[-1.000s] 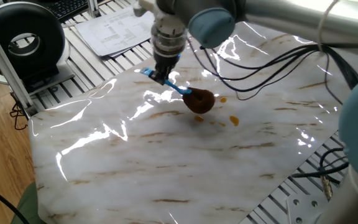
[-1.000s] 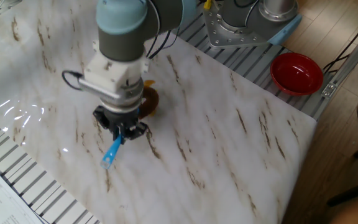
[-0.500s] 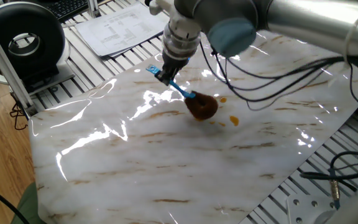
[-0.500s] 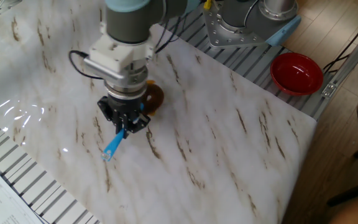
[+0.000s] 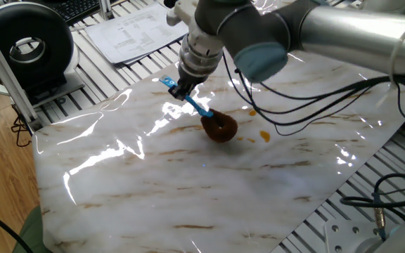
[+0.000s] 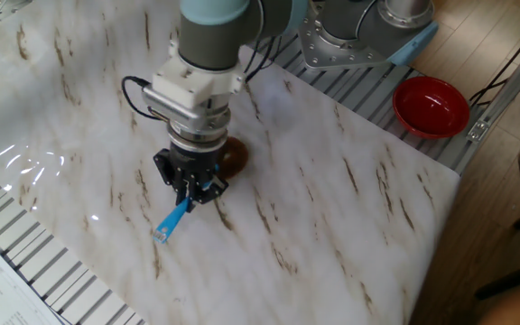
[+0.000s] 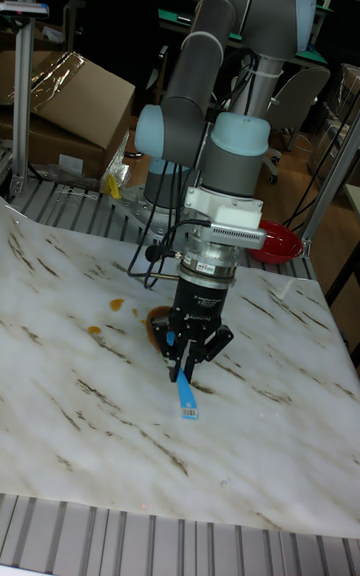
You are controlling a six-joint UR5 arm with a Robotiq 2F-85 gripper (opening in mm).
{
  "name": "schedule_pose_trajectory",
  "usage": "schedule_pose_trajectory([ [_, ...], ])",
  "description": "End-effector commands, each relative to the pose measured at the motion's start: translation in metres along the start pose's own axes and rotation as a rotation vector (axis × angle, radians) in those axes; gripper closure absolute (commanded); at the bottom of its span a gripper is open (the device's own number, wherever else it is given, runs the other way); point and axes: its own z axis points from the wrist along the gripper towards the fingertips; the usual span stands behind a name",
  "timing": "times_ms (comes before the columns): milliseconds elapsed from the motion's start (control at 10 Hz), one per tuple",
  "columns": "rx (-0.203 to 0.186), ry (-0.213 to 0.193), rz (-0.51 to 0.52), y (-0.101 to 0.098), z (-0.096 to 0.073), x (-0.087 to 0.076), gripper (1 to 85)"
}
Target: Scrub the table with a brush
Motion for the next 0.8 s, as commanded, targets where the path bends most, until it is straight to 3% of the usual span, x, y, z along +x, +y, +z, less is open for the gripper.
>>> schedule_pose_trajectory([
  [0,0.002,-0.029,0.006,-0.004,0.012,0.009,84.7],
  [300,0.005,-0.03,0.008,-0.007,0.018,0.022,84.7],
  [700,0.028,-0.04,-0.03,-0.021,0.021,0.027,84.7],
])
